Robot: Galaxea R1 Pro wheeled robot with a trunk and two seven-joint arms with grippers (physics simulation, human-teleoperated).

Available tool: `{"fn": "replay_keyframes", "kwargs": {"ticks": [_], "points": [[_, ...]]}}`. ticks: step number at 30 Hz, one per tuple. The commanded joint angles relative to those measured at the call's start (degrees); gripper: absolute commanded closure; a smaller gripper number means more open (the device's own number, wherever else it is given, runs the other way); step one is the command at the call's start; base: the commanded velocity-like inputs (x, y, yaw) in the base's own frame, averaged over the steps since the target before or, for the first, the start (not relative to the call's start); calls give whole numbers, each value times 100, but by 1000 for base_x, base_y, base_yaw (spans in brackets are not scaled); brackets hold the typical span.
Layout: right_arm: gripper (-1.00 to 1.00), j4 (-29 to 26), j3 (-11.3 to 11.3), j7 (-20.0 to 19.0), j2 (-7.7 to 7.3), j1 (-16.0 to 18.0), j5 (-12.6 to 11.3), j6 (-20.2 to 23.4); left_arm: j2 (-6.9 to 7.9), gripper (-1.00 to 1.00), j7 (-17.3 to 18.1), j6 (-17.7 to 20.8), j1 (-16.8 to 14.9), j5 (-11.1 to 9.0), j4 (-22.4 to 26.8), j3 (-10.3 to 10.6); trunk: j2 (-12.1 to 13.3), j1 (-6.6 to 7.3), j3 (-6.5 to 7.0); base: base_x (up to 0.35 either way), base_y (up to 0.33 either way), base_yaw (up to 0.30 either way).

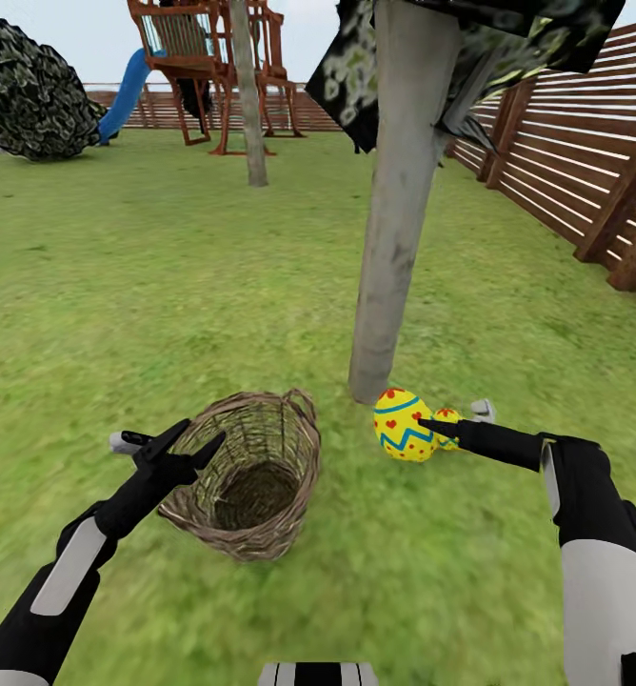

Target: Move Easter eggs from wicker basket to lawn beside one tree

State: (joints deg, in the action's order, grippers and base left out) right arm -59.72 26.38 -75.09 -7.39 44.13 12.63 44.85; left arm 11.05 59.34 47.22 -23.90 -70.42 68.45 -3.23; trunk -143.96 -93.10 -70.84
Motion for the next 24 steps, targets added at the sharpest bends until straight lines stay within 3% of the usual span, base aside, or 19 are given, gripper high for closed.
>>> {"fn": "replay_keyframes", "kwargs": {"ticks": [1, 3, 6, 15, 20, 24], "points": [[100, -4, 16, -47, 1, 7, 63, 42, -41, -100, -3, 33, -1, -25, 4, 29, -2, 1, 2, 0, 0, -241], [100, -4, 16, 105, 13, 7, 64, 36, -76, -100, -7, 33, -1, -25, 8, 66, -2, 1, 14, 0, 0, -241], [100, -4, 16, 682, 23, 4, 64, 28, -84, -100, -10, 37, -1, -25, 5, 76, -2, 1, 33, 0, 0, -241], [100, 13, 21, 1913, 44, -10, 50, -282, -135, -100, -26, 33, -1, -16, 4, 120, -2, 1, 88, 0, 0, -241], [100, 5, 17, 3035, 79, -10, 57, -323, -138, -100, -28, 30, -1, -16, 1, 188, -2, 1, 119, 0, 0, -241], [100, -33, 16, 4326, 332, -10, 77, -335, -138, -100, -28, 25, -1, -16, 4, 259, -2, 1, 144, 0, 0, -240]]}}
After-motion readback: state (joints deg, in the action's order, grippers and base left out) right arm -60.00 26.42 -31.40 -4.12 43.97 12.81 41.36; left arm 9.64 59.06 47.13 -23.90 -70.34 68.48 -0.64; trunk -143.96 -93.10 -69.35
